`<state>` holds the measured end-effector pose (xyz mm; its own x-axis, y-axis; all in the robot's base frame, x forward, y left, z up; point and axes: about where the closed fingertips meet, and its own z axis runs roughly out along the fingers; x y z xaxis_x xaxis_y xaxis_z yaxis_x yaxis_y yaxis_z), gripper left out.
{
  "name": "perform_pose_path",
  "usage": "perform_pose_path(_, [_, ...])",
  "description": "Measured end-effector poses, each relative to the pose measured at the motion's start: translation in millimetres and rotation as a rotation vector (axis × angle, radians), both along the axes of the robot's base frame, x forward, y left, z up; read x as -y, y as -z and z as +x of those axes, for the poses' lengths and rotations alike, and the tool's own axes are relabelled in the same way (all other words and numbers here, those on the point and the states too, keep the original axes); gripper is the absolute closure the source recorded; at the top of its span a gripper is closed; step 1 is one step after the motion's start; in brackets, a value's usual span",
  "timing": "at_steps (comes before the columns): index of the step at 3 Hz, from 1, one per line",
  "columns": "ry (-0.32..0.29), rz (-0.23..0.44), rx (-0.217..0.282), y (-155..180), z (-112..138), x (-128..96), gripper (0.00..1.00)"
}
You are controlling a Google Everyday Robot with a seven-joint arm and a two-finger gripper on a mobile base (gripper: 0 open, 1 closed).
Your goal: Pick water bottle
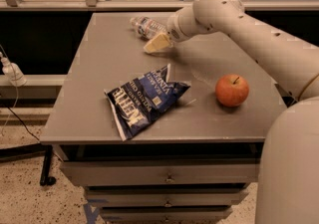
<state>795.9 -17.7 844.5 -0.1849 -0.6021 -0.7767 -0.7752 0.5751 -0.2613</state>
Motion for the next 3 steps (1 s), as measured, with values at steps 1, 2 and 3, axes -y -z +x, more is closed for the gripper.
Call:
perform_pose_path(1, [-0.007, 0.020, 0.006, -6, 3, -2, 0.48])
perform_pose_path(2, [-0.029, 0.058, 0.004, -15, 0, -8, 0.70])
perform_pose_path(3, [-0.072, 0.113, 0.009, -33, -9, -16, 0.94])
